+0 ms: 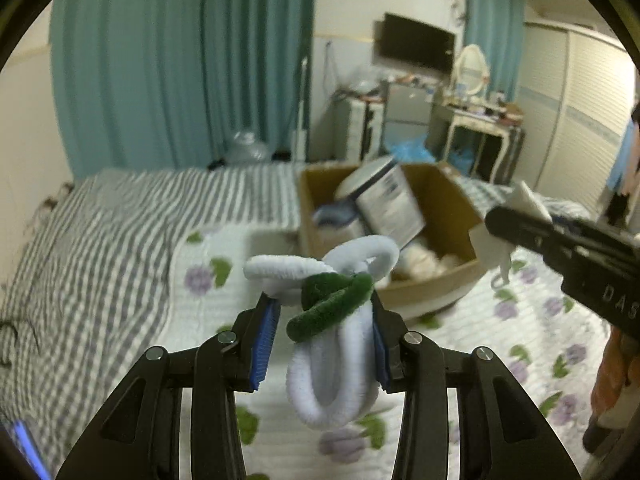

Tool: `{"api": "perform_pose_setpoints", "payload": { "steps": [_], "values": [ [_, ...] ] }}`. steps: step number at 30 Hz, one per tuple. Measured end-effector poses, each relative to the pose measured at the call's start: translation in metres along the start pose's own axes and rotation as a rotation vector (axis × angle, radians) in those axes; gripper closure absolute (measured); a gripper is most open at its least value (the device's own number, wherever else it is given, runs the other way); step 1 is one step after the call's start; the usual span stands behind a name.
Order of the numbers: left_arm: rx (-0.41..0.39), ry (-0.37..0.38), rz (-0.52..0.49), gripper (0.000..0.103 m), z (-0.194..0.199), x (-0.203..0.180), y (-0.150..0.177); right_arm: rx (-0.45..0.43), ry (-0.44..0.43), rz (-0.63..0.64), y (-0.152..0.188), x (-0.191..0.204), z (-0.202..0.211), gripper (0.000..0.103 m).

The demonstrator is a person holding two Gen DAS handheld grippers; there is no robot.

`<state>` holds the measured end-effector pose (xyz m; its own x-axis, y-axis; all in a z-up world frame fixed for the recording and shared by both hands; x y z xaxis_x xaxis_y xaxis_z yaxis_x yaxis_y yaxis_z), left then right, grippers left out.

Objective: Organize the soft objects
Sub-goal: 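Carry the sock bundle into the box while the right tool drops a white sock, then move both tools back toward the remaining items on the bed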

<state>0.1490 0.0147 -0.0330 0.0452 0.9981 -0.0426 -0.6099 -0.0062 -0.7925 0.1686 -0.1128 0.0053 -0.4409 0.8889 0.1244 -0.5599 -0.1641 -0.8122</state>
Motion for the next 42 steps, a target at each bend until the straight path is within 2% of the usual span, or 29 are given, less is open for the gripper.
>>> {"api": "perform_pose_setpoints", "payload": {
  "steps": [4, 8, 11, 16, 22, 25, 27, 29, 30, 32, 35, 36, 38, 40, 42],
  "values": [
    [-0.027, 0.050, -0.033, 0.063, 0.008, -0.029, -0.029, -0.046, 0.030, 0.026, -0.029, -0.018, 0.027, 0.077],
    [-0.013, 0.075, -0.055, 0.062, -0.006, -0.056, -0.053, -0.029, 0.032, 0.020, -0.043, -0.039, 0.021, 0.077],
    [0.014, 0.061, -0.072, 0.062, -0.032, -0.068, -0.060, -0.002, 0.023, -0.007, -0.043, -0.059, 0.002, 0.077],
    [0.054, 0.037, -0.099, 0.062, -0.084, -0.075, -0.054, 0.045, 0.026, -0.029, -0.032, -0.088, -0.042, 0.077],
    [0.069, 0.041, -0.090, 0.057, -0.132, -0.073, -0.046, 0.074, 0.025, -0.038, -0.017, -0.114, -0.089, 0.077],
    [0.060, 0.067, -0.081, 0.053, -0.143, -0.073, -0.045, 0.083, 0.011, -0.085, -0.014, -0.125, -0.107, 0.076],
    [0.076, 0.079, -0.066, 0.046, -0.148, -0.072, -0.044, 0.092, 0.014, -0.110, -0.014, -0.132, -0.115, 0.068],
    [0.100, 0.079, -0.055, 0.038, -0.150, -0.072, -0.042, 0.081, 0.010, -0.119, -0.016, -0.134, -0.117, 0.048],
    [0.100, 0.074, -0.057, 0.035, -0.148, -0.073, -0.041, 0.074, -0.005, -0.123, -0.017, -0.133, -0.115, 0.045],
    [0.085, 0.053, -0.074, 0.035, -0.139, -0.077, -0.041, 0.052, 0.025, -0.111, -0.021, -0.129, -0.107, 0.028],
    [0.045, 0.046, -0.090, 0.033, -0.116, -0.082, -0.046, 0.020, 0.056, -0.076, -0.031, -0.121, -0.084, 0.027],
    [0.030, 0.051, -0.092, 0.027, -0.106, -0.082, -0.049, 0.013, 0.061, -0.075, -0.036, -0.119, -0.074, 0.026],
    [0.000, 0.043, -0.095, 0.020, -0.081, -0.082, -0.058, -0.004, 0.075, -0.067, -0.046, -0.114, -0.052, 0.016],
    [-0.046, 0.037, -0.101, 0.020, -0.053, -0.082, -0.065, -0.038, 0.094, -0.062, -0.059, -0.110, -0.026, 0.015],
    [-0.076, 0.028, -0.103, 0.020, -0.027, -0.081, -0.072, -0.069, 0.108, -0.057, -0.071, -0.106, 0.003, 0.007]
  ]
}}
Point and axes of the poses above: each gripper's, at about its wrist camera, not at the fingertips, and z roughly against the way its jaws point, x to its left, y to its underside, the point moved 6 cm from there along -z, roughly the way its jaws point
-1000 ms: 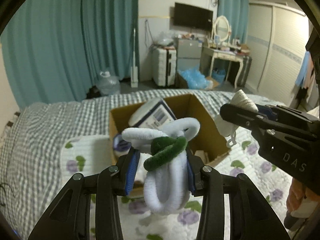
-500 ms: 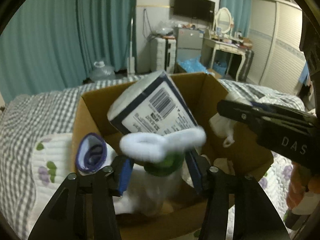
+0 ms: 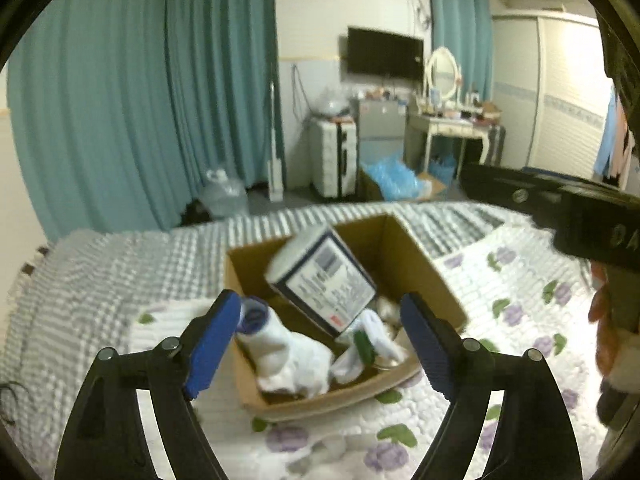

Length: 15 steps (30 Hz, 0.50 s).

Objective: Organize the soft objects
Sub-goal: 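Move both tools back toward the remaining items on the bed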

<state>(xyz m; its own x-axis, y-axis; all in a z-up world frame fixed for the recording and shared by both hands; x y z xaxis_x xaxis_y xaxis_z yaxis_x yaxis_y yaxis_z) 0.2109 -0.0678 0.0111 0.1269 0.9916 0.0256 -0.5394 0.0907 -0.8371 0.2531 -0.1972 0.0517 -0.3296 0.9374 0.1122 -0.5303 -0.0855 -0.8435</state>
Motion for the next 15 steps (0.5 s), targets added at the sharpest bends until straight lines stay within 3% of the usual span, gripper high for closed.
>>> {"api": "perform_pose_setpoints", "payload": {
  "steps": [2, 8, 15],
  "values": [
    [-0.030, -0.008, -0.001, 0.019, 0.027, 0.003, -0.008, -0.045, 0.018, 0.001, -0.013, 0.003, 0.033, 0.002],
    [-0.115, -0.037, 0.015, 0.019, 0.095, 0.018, -0.015, -0.090, 0.092, 0.084, -0.019, 0.026, 0.112, 0.001],
    [-0.180, -0.062, 0.071, 0.019, 0.126, 0.035, 0.015, -0.070, 0.057, 0.119, 0.019, 0.049, 0.133, 0.001]
  ]
}}
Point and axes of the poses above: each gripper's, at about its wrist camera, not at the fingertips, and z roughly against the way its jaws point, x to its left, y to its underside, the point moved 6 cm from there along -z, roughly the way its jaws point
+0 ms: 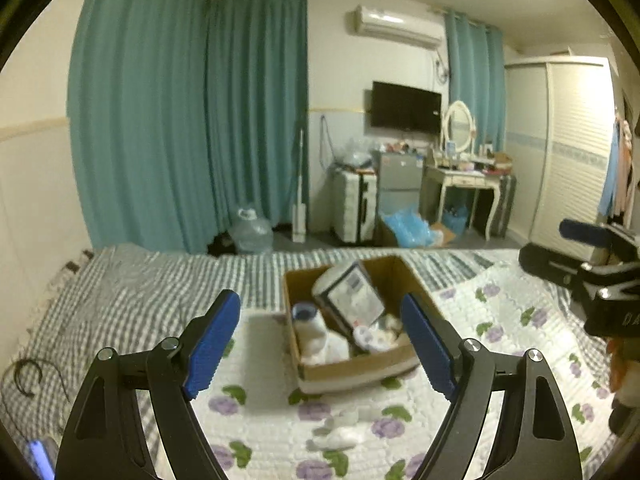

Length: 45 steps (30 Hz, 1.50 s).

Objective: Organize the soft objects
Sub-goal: 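Move both tools back toward the remaining items on the bed, then grasp the white plastic bag with the left tool while the right tool grasps the white bottle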

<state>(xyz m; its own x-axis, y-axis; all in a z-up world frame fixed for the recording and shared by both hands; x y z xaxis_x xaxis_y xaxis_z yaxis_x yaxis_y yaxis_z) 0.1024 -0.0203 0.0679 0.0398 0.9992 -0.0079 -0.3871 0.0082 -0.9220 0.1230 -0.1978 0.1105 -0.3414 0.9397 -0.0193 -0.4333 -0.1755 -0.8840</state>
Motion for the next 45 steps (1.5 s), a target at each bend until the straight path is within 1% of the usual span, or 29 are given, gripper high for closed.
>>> {"api": "perform_pose_setpoints", "payload": {
  "steps": [3, 7, 9, 10, 13, 16, 18, 20, 24, 26, 28, 29, 30, 31, 32, 34, 35, 38, 42, 45],
  "values": [
    [0.054, 0.014, 0.008, 0.019, -0.013, 0.006, 0.033, 0.031, -0.003, -0.012, 0.030, 0.003, -0.014, 0.001],
    [0.137, -0.032, -0.005, 0.019, -0.047, 0.010, 0.084, 0.074, -0.006, -0.026, 0.075, 0.009, -0.048, 0.001],
    [0.186, -0.037, -0.010, 0.019, -0.065, 0.008, 0.112, 0.112, -0.010, -0.025, 0.100, 0.013, -0.073, 0.001],
    [0.226, -0.030, -0.012, 0.019, -0.079, 0.007, 0.130, 0.130, -0.009, -0.024, 0.110, 0.014, -0.082, 0.001],
    [0.309, -0.008, 0.000, 0.019, -0.104, 0.006, 0.165, 0.191, -0.004, -0.007, 0.145, 0.017, -0.111, 0.001],
    [0.360, 0.017, 0.016, 0.019, -0.120, 0.003, 0.187, 0.248, -0.013, -0.026, 0.177, 0.016, -0.133, 0.001],
    [0.378, 0.044, 0.026, 0.019, -0.125, 0.001, 0.192, 0.289, -0.012, -0.052, 0.195, 0.012, -0.145, 0.001],
    [0.395, 0.061, 0.023, 0.019, -0.133, -0.004, 0.197, 0.320, -0.011, -0.069, 0.204, 0.007, -0.152, 0.001],
    [0.435, 0.091, 0.014, 0.021, -0.147, -0.014, 0.210, 0.356, -0.035, -0.148, 0.211, -0.006, -0.161, 0.001],
    [0.454, 0.093, 0.002, 0.022, -0.154, -0.016, 0.215, 0.360, -0.033, -0.165, 0.213, -0.008, -0.162, 0.001],
    [0.484, 0.084, -0.007, 0.033, -0.159, -0.017, 0.222, 0.361, -0.030, -0.164, 0.214, -0.009, -0.161, 0.001],
    [0.486, 0.088, -0.005, 0.041, -0.160, -0.017, 0.223, 0.359, -0.023, -0.157, 0.215, -0.008, -0.160, 0.001],
    [0.486, 0.092, -0.002, 0.043, -0.160, -0.017, 0.223, 0.358, -0.020, -0.148, 0.215, -0.007, -0.160, 0.001],
    [0.489, 0.100, 0.004, 0.046, -0.160, -0.016, 0.223, 0.357, -0.016, -0.141, 0.215, -0.005, -0.160, 0.001],
    [0.488, 0.107, 0.009, 0.057, -0.159, -0.016, 0.223, 0.357, -0.012, -0.132, 0.215, -0.003, -0.160, 0.001],
    [0.489, 0.120, 0.008, 0.058, -0.157, -0.016, 0.222, 0.359, -0.009, -0.128, 0.216, -0.001, -0.159, 0.001],
    [0.486, 0.123, 0.004, 0.061, -0.156, -0.016, 0.221, 0.360, -0.009, -0.129, 0.216, -0.001, -0.158, 0.001],
    [0.487, 0.139, -0.001, 0.061, -0.151, -0.016, 0.220, 0.355, -0.010, -0.136, 0.217, 0.000, -0.153, 0.001],
    [0.484, 0.129, -0.010, 0.061, -0.134, -0.009, 0.216, 0.338, -0.026, -0.144, 0.214, 0.005, -0.143, 0.001],
    [0.458, 0.106, -0.015, 0.061, -0.120, 0.003, 0.205, 0.334, -0.038, -0.122, 0.213, 0.016, -0.140, 0.001]
  ]
}}
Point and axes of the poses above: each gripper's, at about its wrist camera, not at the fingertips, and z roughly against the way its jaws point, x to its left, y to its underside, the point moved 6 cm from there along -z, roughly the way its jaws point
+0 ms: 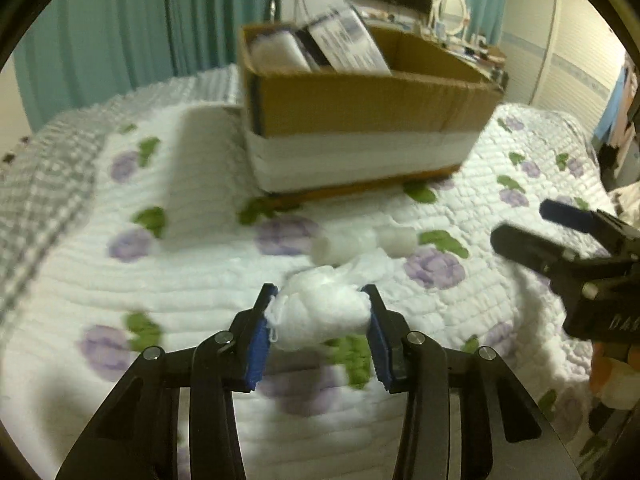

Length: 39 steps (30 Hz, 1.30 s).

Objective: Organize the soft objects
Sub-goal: 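Grasp the white plastic bag with the left tool while the right tool grasps the white bottle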

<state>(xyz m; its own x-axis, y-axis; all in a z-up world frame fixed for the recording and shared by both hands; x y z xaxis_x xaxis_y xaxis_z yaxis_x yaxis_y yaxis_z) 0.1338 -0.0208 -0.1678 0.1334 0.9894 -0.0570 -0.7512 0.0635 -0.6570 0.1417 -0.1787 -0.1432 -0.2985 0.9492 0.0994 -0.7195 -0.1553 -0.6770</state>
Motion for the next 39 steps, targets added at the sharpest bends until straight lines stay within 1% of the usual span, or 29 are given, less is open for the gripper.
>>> {"api": "perform_pose_setpoints", "payload": {
  "steps": [4, 9, 11, 16, 21, 24, 26, 27, 28, 29, 30, 31, 32, 33, 36, 39],
  "values": [
    [-0.042, -0.067, 0.007, 0.061, 0.013, 0.019, -0.010, 0.017, -0.025, 0.030, 0.001, 0.018, -0.006, 0.001],
    [-0.044, -0.144, 0.041, 0.061, 0.010, 0.045, -0.017, 0.049, -0.062, 0.067, -0.003, 0.044, -0.026, 0.001],
    [-0.044, -0.168, 0.062, 0.061, 0.008, 0.057, -0.020, 0.081, -0.083, 0.078, -0.003, 0.056, -0.039, 0.001],
    [-0.050, -0.165, 0.112, 0.061, -0.002, 0.073, -0.028, 0.130, -0.095, 0.122, -0.003, 0.079, -0.069, 0.001],
    [-0.018, -0.150, 0.170, 0.061, -0.013, 0.088, -0.023, 0.140, -0.089, 0.121, -0.011, 0.089, -0.091, 0.001],
    [-0.015, -0.128, 0.183, 0.061, -0.017, 0.090, -0.025, 0.148, -0.088, 0.121, -0.014, 0.094, -0.100, 0.004],
    [-0.020, -0.119, 0.183, 0.061, -0.016, 0.089, -0.026, 0.162, -0.091, 0.122, -0.013, 0.095, -0.106, 0.013],
    [-0.021, -0.119, 0.179, 0.061, -0.016, 0.089, -0.026, 0.163, -0.090, 0.126, -0.012, 0.097, -0.108, 0.014],
    [-0.020, -0.119, 0.175, 0.061, -0.016, 0.088, -0.026, 0.161, -0.089, 0.130, -0.012, 0.097, -0.108, 0.018],
    [-0.019, -0.121, 0.173, 0.061, -0.016, 0.087, -0.025, 0.156, -0.084, 0.133, -0.012, 0.098, -0.107, 0.031],
    [-0.016, -0.122, 0.172, 0.061, -0.016, 0.087, -0.025, 0.151, -0.074, 0.130, -0.013, 0.097, -0.106, 0.036],
    [-0.014, -0.123, 0.173, 0.061, -0.017, 0.087, -0.024, 0.149, -0.072, 0.124, -0.013, 0.096, -0.106, 0.046],
    [-0.014, -0.123, 0.174, 0.061, -0.017, 0.087, -0.024, 0.146, -0.079, 0.115, -0.013, 0.095, -0.105, 0.061],
    [-0.014, -0.119, 0.174, 0.061, -0.018, 0.088, -0.025, 0.133, -0.099, 0.103, -0.015, 0.094, -0.102, 0.067],
    [-0.020, -0.102, 0.182, 0.061, -0.016, 0.087, -0.024, 0.098, -0.133, 0.074, -0.019, 0.090, -0.091, 0.074],
    [-0.020, -0.090, 0.201, 0.061, -0.013, 0.087, -0.022, 0.082, -0.148, 0.072, -0.021, 0.088, -0.080, 0.074]
  ]
}}
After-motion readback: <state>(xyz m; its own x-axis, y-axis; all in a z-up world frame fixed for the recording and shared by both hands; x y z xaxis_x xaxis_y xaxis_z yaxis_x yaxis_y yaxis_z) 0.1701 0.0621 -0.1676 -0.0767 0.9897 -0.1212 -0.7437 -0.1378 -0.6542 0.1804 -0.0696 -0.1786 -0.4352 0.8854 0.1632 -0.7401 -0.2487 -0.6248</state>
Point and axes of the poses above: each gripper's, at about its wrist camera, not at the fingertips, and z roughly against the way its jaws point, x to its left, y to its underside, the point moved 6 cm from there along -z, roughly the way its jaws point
